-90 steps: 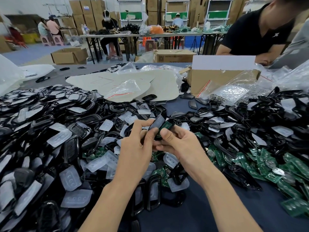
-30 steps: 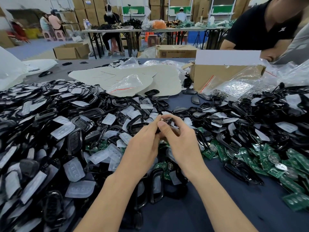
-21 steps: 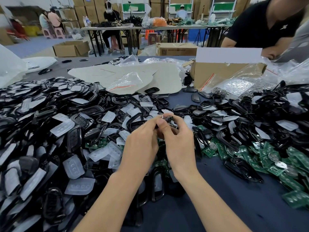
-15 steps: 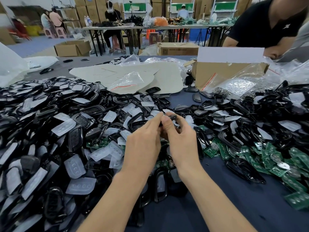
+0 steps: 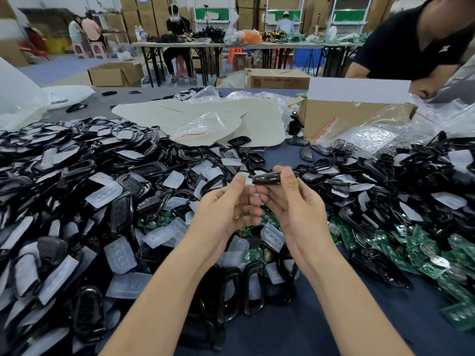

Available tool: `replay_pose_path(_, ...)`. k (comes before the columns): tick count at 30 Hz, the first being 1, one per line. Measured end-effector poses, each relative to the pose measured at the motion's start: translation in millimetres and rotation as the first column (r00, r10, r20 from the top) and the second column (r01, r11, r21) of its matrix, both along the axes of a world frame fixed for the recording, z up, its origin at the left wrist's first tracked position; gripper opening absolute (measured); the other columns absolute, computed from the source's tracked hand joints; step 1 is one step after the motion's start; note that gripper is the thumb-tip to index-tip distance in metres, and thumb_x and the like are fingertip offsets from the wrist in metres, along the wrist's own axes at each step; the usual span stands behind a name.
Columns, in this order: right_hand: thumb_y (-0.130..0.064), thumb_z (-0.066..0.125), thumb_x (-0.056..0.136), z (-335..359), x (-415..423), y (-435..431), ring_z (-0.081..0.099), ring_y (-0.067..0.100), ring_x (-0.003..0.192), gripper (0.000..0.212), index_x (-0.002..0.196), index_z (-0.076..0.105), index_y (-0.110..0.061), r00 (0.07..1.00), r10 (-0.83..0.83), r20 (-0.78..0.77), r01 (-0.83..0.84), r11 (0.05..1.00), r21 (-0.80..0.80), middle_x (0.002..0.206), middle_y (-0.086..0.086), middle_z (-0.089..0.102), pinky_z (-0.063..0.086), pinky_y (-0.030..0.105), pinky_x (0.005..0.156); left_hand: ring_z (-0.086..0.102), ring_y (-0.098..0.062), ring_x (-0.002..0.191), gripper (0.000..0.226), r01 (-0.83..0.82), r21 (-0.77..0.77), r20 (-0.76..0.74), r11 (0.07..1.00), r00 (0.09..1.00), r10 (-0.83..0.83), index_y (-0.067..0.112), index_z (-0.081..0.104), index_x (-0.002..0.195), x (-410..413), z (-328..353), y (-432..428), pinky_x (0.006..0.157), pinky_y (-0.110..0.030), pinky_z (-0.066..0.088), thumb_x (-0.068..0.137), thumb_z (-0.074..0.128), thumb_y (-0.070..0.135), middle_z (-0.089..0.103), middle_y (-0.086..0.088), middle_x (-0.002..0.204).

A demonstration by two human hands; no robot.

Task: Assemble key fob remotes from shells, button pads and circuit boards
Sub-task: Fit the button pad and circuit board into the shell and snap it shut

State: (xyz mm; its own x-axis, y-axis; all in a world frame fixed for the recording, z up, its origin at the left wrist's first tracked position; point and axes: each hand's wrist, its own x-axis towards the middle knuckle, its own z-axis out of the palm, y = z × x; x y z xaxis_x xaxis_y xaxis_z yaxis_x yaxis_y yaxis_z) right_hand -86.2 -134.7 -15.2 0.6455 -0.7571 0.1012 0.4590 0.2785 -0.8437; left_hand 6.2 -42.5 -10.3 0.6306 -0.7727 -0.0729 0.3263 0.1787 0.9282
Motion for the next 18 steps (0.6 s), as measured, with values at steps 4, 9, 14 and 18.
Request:
replay_pose_path(4,-0.046,0.067,0.08,-2.2,-1.2,-0.6,0.075,0.02,0.094,0.041,0.105,0.071,-0.014,0.998,-0.018,-0.056,0.013,0.995,-0.097,0.101,0.012,0.077,0.057,0.023,0.081,0.063,-0.015,0.058,0.041,0.031,0.03,-0.046,0.999,0.999,-0.029,0.002,0.067,0.089,0.1,3.5,1.2,0.05,-0.024,0.053,0.098,0.054,0.04,0.068,-0.009,0.073)
replay_pose_path(9,-0.046,0.059,0.092,-3.8,-5.7,-0.4,0.07,0.006,0.097,0.031,0.118,0.064,-0.03,0.975,-0.085,-0.205,-0.026,0.872,-0.489,0.104,-0.013,0.075,0.054,0.02,0.086,0.063,-0.012,0.059,0.037,0.078,0.002,-0.142,0.997,0.987,-0.077,0.001,0.069,0.094,3.6,2.6,3.7,0.049,-0.021,0.052,0.096,0.058,0.036,0.07,-0.008,0.075)
replay_pose_path(14,-0.028,0.055,0.1,-6.5,-5.9,-1.7,0.07,0.005,0.099,0.025,0.124,0.057,-0.033,0.977,-0.016,-0.212,-0.109,0.819,-0.563,0.112,-0.015,0.073,0.052,0.016,0.085,0.062,-0.011,0.057,0.028,-0.039,-0.056,0.005,0.998,0.999,0.04,0.005,0.073,0.101,5.3,-2.9,1.7,0.051,-0.02,0.05,0.099,0.055,0.027,0.067,-0.01,0.074)
replay_pose_path(18,-0.013,0.056,0.101,-7.7,-2.5,-0.8,0.069,0.015,0.085,0.026,0.118,0.065,-0.03,0.989,0.087,-0.12,-0.125,0.928,-0.352,0.102,-0.005,0.073,0.058,0.028,0.079,0.061,-0.006,0.056,0.021,-0.227,-0.059,0.456,0.972,0.86,0.228,0.011,0.07,0.096,1.5,-8.0,1.3,0.054,-0.016,0.049,0.101,0.056,0.026,0.068,0.003,0.069)
